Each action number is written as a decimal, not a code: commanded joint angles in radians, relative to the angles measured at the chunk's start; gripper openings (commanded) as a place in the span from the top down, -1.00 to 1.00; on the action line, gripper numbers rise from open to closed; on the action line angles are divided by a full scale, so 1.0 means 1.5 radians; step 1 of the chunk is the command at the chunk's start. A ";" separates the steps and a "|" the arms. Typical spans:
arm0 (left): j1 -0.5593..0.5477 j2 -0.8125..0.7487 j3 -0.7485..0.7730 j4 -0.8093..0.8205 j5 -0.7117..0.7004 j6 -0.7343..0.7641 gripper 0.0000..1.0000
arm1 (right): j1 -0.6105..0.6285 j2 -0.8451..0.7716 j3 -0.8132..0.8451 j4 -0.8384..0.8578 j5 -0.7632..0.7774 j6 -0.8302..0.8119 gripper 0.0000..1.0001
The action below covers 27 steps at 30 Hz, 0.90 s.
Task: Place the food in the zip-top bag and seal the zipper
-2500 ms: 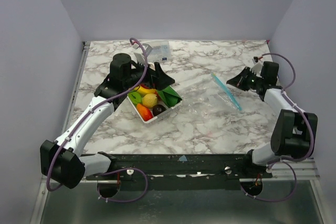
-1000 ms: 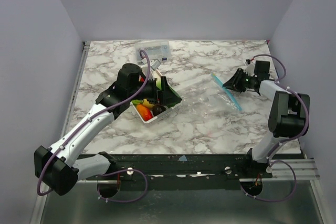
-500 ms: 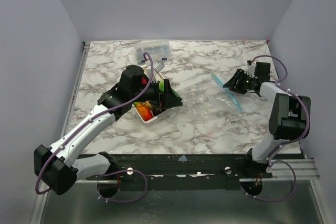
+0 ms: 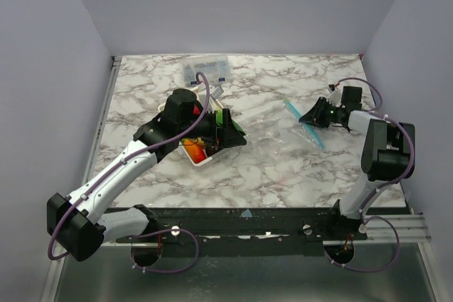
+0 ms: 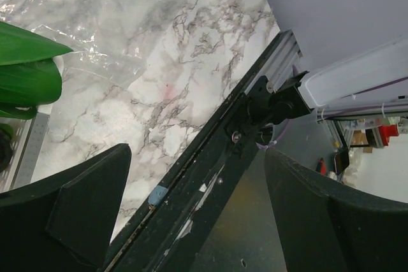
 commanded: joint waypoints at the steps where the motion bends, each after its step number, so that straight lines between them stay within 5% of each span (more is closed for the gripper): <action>1: -0.006 0.007 0.020 -0.006 -0.010 0.009 -0.75 | -0.003 0.022 -0.008 0.044 -0.083 0.009 0.55; 10: -0.009 0.002 0.017 -0.004 -0.008 0.010 -0.75 | 0.008 0.037 -0.016 0.054 -0.106 0.017 0.41; 15: -0.013 0.004 0.019 0.001 -0.006 0.005 -0.74 | 0.010 -0.004 -0.006 0.032 -0.087 0.023 0.67; 19: -0.014 0.009 0.027 0.006 -0.006 -0.002 -0.74 | 0.009 -0.080 0.036 -0.041 0.032 0.020 0.99; 27: -0.015 0.007 0.049 -0.003 -0.011 0.000 -0.73 | 0.010 -0.251 0.154 -0.191 0.228 -0.005 0.99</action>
